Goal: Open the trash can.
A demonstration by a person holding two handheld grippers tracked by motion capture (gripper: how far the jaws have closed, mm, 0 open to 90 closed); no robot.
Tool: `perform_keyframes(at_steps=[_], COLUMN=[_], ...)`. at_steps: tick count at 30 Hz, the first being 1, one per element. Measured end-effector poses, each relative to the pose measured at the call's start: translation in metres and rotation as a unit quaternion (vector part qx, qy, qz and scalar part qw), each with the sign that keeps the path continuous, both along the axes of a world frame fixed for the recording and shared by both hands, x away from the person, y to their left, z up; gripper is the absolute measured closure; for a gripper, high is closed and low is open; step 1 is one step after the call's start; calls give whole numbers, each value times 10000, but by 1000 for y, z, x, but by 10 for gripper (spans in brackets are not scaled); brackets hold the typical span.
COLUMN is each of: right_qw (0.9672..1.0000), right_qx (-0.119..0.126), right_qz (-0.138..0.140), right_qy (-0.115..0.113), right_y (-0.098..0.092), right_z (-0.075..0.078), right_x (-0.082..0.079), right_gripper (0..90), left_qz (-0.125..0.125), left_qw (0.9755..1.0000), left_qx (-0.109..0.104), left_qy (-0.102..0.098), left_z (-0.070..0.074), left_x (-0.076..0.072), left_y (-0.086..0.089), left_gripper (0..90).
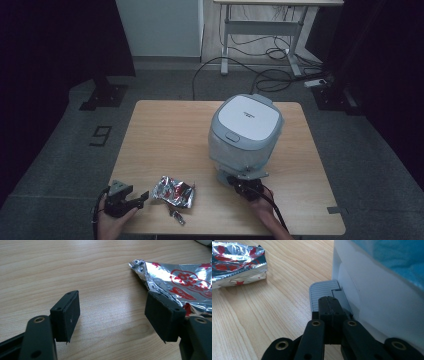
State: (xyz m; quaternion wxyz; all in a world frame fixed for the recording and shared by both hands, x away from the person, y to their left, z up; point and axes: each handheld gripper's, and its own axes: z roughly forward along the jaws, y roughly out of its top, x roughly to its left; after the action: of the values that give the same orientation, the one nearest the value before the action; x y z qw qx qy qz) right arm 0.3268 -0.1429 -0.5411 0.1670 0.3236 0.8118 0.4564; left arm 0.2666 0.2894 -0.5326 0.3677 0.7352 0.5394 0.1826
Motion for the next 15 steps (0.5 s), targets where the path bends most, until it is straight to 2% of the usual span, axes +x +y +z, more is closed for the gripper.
perform_keyframes(at_steps=[6,15], right_qw=[10000,9998], right_qx=[-69,-208], right_qz=[5,0], right_qy=[9,-31], right_y=[1,4], right_z=[0,-1], right_x=[0,-1], right_gripper=[900,900], left_qz=[98,84], left_qw=[9999,9999], left_qx=[-53,-53], left_qy=[-27,-25], left_z=[1,0], left_x=[0,0], left_y=[3,3], left_gripper=[283,284])
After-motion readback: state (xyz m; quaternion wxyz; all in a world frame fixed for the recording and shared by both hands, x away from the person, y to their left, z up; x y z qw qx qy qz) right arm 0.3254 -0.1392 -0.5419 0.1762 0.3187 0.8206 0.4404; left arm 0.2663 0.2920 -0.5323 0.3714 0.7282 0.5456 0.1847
